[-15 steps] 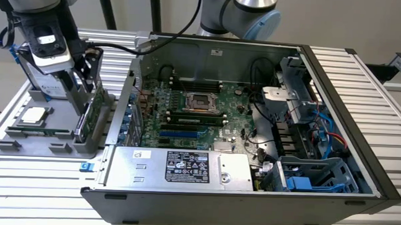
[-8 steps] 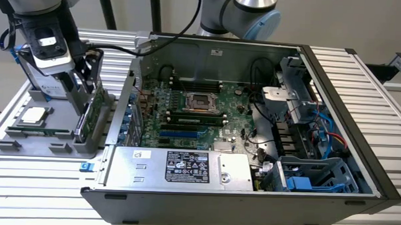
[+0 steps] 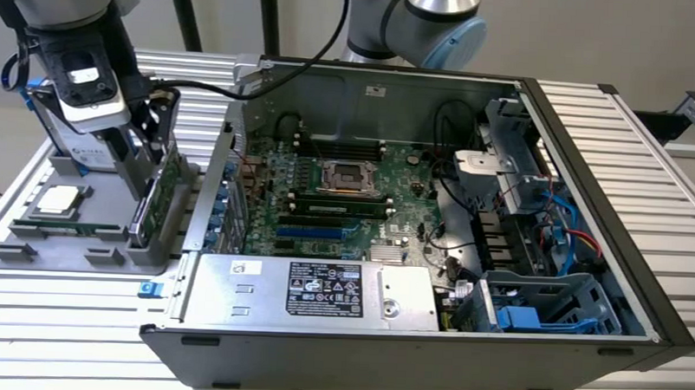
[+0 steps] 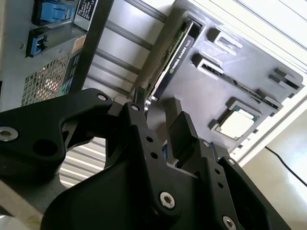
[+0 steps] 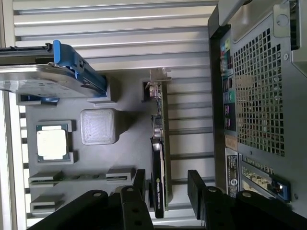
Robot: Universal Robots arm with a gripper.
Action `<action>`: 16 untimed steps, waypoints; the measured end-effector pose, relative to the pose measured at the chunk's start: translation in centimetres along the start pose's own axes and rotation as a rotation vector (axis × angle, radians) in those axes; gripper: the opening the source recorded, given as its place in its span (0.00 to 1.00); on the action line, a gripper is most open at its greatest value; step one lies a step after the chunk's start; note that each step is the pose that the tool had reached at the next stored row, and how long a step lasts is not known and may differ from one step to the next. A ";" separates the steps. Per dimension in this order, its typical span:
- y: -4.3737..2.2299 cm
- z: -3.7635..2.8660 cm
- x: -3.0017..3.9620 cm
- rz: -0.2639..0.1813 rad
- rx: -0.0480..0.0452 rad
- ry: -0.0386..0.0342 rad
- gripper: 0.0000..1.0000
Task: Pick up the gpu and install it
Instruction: 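Pick up the gpu and move the gpu toward the slot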
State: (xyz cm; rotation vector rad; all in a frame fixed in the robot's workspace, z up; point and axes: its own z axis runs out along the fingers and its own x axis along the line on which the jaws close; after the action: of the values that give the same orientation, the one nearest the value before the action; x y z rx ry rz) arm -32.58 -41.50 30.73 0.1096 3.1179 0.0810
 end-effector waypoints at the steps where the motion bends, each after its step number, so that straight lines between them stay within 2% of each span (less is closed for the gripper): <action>1: 0.00 0.03 0.00 0.000 0.0000 0.0001 1.00; 16: -0.03 0.53 0.01 0.000 0.0000 0.0000 1.00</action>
State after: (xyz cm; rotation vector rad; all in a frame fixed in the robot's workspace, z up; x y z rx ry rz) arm -32.58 -41.51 30.20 0.1097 3.1179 0.0810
